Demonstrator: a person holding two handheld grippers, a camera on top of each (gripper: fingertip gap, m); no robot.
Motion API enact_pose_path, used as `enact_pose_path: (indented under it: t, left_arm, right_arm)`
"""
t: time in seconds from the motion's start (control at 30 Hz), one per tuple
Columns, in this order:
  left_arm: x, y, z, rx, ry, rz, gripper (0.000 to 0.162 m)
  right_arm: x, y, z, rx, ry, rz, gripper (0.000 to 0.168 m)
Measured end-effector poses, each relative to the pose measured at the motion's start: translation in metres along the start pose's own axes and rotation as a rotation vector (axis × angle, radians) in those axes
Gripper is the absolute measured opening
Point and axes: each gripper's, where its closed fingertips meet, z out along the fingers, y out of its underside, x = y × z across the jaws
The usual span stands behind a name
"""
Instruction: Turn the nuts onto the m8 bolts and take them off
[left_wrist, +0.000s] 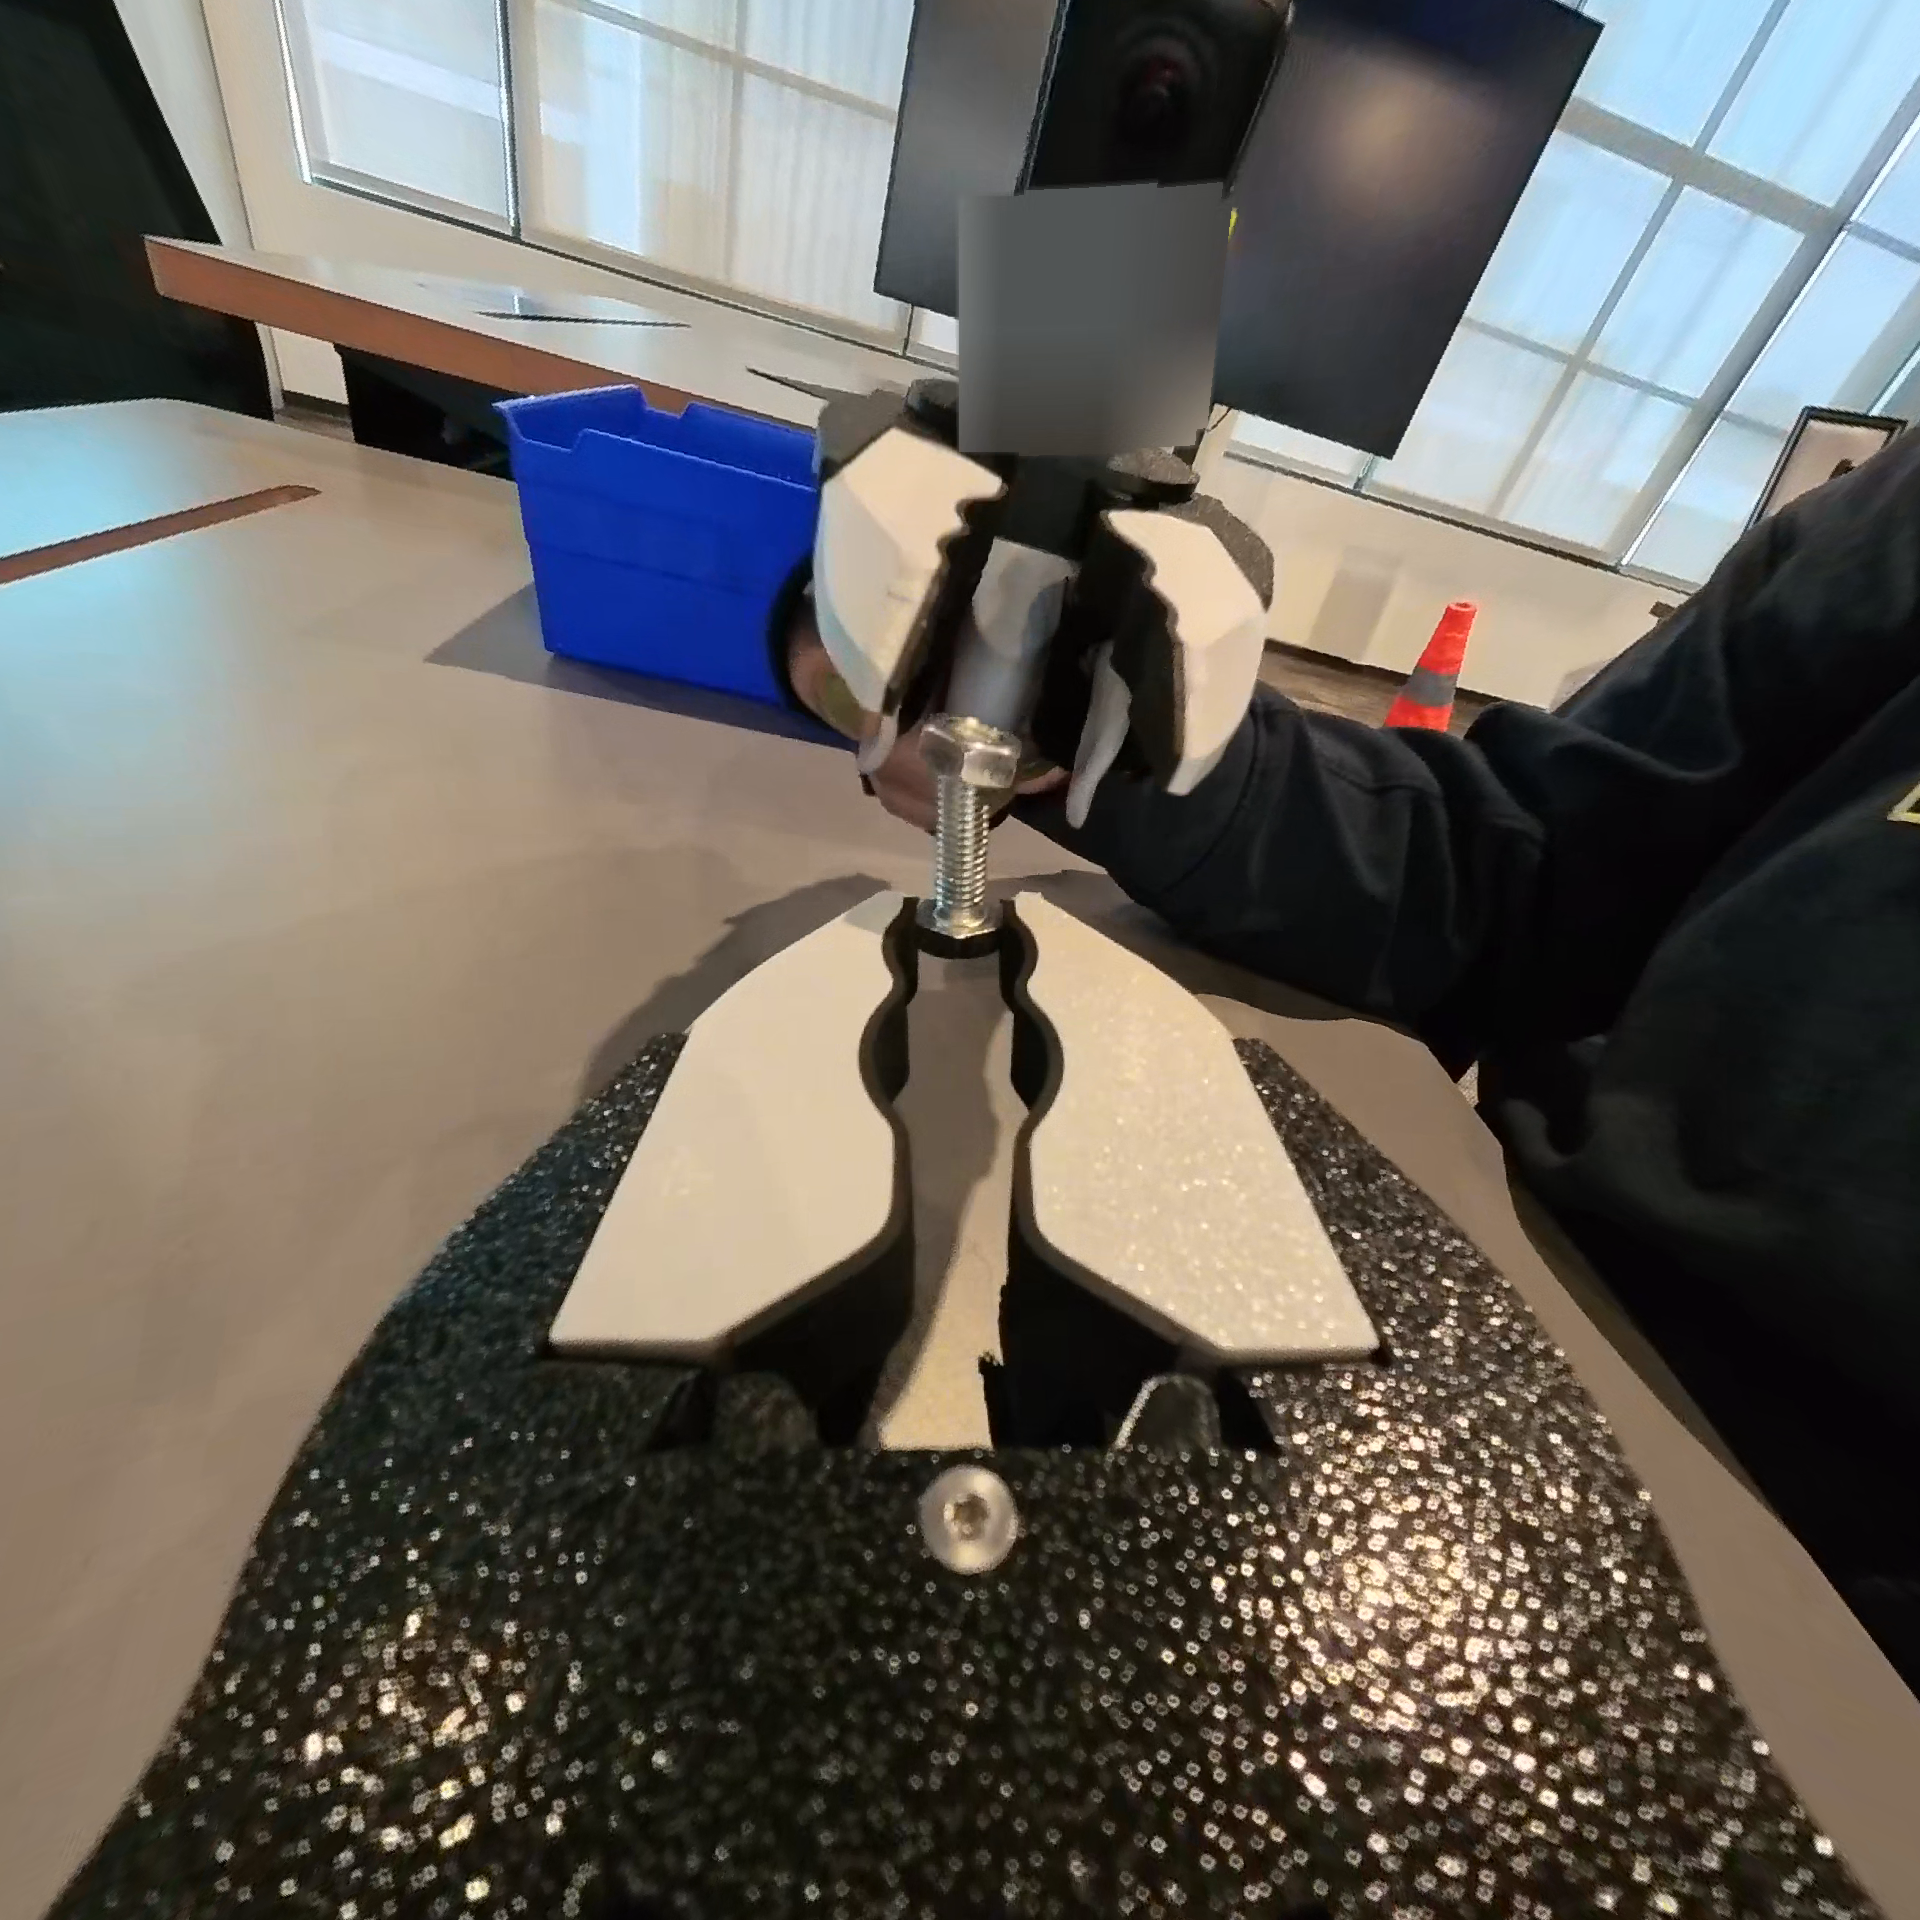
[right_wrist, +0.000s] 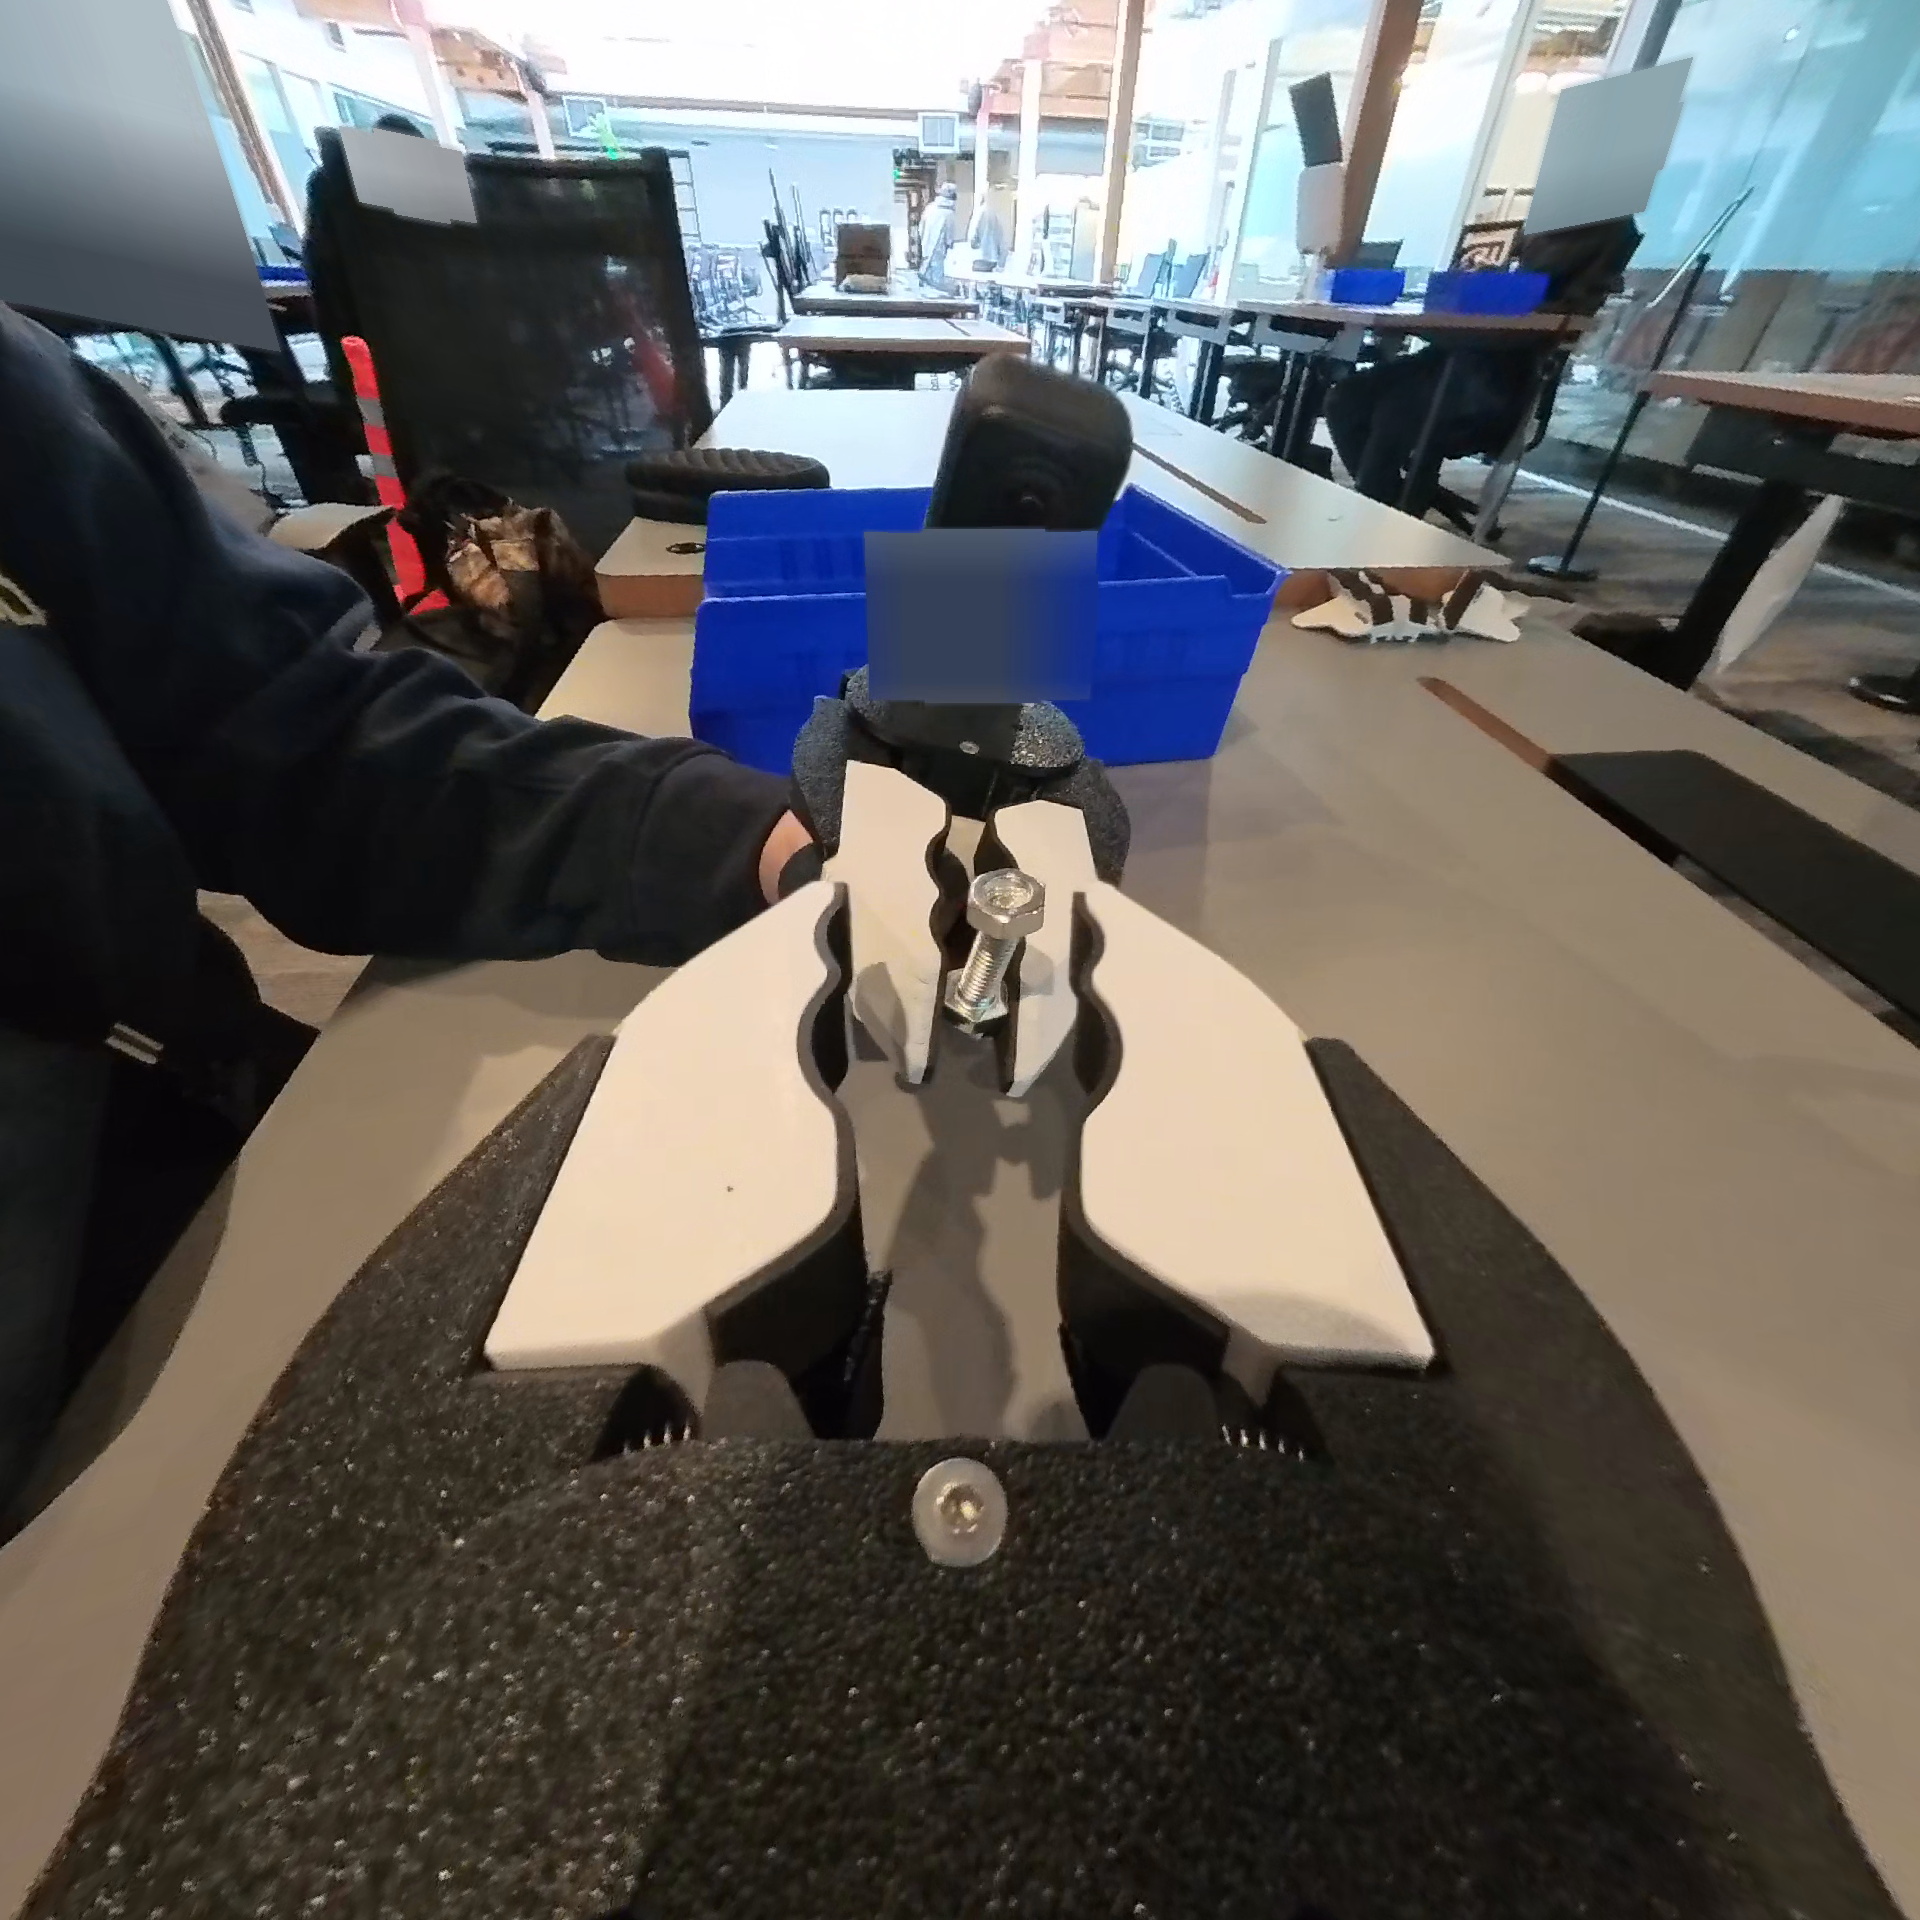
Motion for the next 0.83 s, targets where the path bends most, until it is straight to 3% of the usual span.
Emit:
enact_pose_path:
  t: [0.67, 0.83]
  left_arm:
    - [-0.0036, -0.0019, -0.0023, 0.015, -0.013, -0.014, 0.014]
    - [-0.0036, -0.0018, -0.0022, 0.014, -0.012, -0.017, 0.014]
  right_arm:
    - [-0.0060, 0.0008, -0.0043, 0.000, -0.043, -0.009, 0.021]
    - [-0.0010, 0.0004, -0.0043, 0.003, -0.009, -0.012, 0.027]
